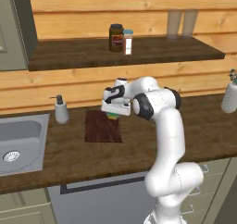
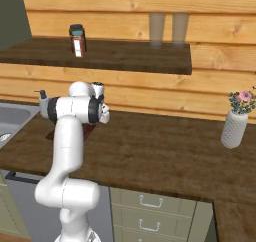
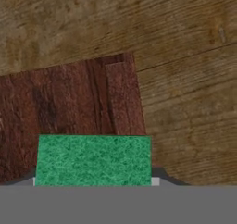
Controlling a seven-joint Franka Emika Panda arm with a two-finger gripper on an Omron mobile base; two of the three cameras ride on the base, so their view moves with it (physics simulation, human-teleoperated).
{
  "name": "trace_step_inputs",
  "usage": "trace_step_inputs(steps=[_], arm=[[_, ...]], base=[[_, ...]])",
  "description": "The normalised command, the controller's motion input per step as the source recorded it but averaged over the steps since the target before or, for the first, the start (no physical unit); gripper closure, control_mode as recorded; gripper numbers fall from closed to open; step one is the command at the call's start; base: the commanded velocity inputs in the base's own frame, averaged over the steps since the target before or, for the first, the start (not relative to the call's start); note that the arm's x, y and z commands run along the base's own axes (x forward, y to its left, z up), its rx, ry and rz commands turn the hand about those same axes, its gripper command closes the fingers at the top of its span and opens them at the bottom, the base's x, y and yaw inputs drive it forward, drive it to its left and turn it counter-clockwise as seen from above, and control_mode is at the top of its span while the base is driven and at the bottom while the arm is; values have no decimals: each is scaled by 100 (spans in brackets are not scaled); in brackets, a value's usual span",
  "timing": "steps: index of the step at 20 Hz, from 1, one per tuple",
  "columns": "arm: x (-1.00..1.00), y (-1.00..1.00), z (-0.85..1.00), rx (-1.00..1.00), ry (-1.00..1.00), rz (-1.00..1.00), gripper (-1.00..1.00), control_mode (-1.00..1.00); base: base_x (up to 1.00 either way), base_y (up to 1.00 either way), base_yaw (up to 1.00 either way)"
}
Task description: Pick up the sponge from the counter and clean the cutting board by briefly scrubbing or pressing down on the cutting board. Once finished, release the sponge.
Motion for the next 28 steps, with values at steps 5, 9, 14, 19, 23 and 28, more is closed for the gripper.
trace_step_inputs(steps=[5,9,14,19,23,28], arm=[[-64,2,-77,-2,4,-1,100,-100],[-95,8,-59,0,0,0,100,-100],[-100,0,-70,0,0,0,100,-100],[-100,1,-91,0,0,0,100,-100],[-100,0,-90,0,0,0,100,-100],[-100,7,-87,0,0,0,100,-100]], base=[[0,0,0],[0,0,0],[0,0,0],[0,0,0],[0,0,0],[0,0,0]])
